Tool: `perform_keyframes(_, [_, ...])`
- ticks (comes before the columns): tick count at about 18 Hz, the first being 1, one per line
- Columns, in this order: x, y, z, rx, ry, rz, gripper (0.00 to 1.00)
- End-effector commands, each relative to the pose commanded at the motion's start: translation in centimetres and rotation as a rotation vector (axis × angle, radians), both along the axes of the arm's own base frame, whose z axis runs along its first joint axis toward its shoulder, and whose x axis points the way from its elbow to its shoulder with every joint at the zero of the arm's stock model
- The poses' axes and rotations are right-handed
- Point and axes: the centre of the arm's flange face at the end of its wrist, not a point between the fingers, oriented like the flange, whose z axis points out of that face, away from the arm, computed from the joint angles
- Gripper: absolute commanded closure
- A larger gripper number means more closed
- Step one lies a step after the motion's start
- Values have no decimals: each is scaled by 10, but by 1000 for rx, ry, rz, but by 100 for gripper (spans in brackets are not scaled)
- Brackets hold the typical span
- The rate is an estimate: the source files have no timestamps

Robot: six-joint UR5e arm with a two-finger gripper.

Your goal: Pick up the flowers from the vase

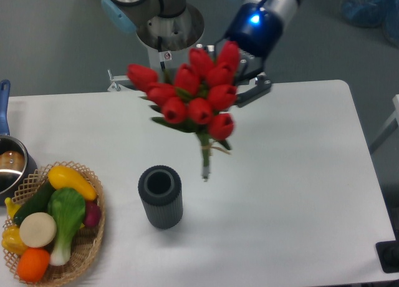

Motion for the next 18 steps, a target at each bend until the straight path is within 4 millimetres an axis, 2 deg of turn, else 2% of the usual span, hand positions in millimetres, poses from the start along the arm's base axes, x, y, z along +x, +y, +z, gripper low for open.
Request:
perform_keyframes(2, [-12, -3, -4, -62, 26, 53, 72])
perform_keyframes(5, [-32, -28, -12, -119, 38, 137, 72])
perform_keyframes(8, [-46, -38, -19, -161, 79, 157, 77])
perform_keyframes(13, [-54, -50, -33, -330, 143, 245, 78])
perform_keyframes(18, [-56, -48, -40, -349, 148, 241, 78])
